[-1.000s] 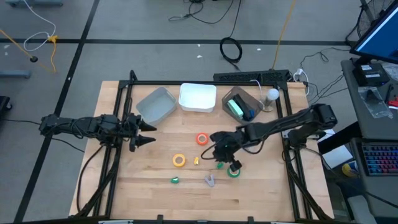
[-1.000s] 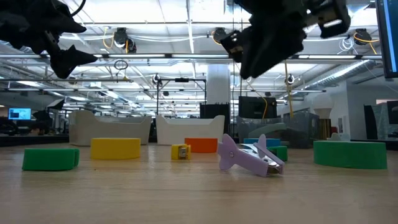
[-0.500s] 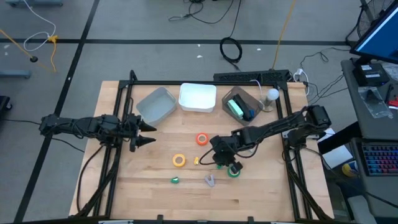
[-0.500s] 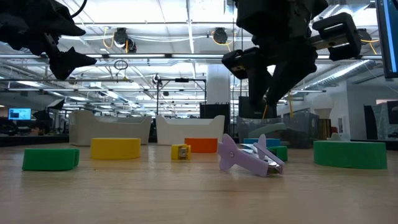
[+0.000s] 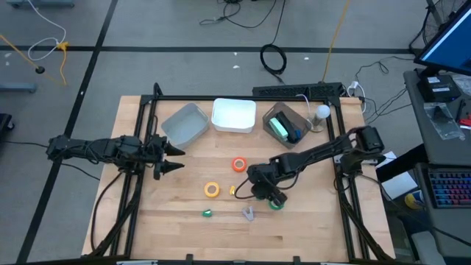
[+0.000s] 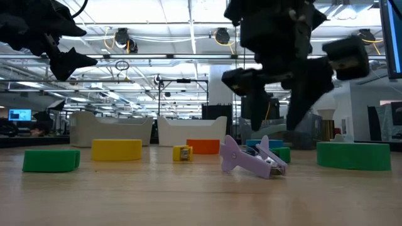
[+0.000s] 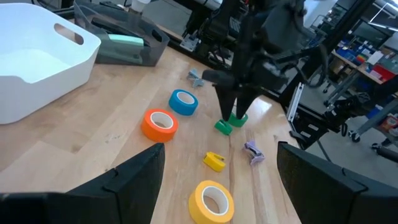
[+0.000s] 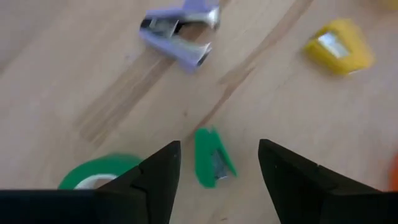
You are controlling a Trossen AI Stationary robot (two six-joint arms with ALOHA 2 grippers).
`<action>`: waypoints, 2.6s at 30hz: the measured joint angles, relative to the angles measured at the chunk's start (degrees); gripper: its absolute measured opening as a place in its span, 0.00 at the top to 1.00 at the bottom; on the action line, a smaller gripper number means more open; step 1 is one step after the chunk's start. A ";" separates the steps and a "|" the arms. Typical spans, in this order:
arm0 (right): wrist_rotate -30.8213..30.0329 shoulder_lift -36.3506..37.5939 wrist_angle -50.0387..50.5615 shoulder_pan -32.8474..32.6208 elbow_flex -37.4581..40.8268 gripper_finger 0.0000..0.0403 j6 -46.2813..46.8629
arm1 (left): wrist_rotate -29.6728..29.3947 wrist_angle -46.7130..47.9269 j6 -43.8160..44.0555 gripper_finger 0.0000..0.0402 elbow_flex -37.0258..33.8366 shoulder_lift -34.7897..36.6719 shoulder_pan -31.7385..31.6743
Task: Pick and place Stapler, Stapler remover, tape
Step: Put the top small green stapler into the black bin
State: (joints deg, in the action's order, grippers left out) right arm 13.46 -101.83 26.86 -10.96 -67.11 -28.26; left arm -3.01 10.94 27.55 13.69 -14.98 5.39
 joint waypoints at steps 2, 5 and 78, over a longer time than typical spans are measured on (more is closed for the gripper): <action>0.03 -1.40 -0.14 -0.04 0.08 0.48 -0.32 | 0.01 -0.01 0.06 0.23 0.00 0.00 0.00; 0.10 -2.66 -0.78 -0.04 0.08 0.47 -0.36 | 0.00 -0.02 0.26 0.23 0.00 0.00 -0.02; -26.32 16.25 9.64 19.30 -7.09 0.83 17.40 | 0.00 0.96 1.25 0.23 0.00 0.00 -0.05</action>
State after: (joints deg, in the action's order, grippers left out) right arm -12.85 -85.58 36.50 8.33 -74.19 -10.85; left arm -3.01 11.90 28.80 13.69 -14.98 5.34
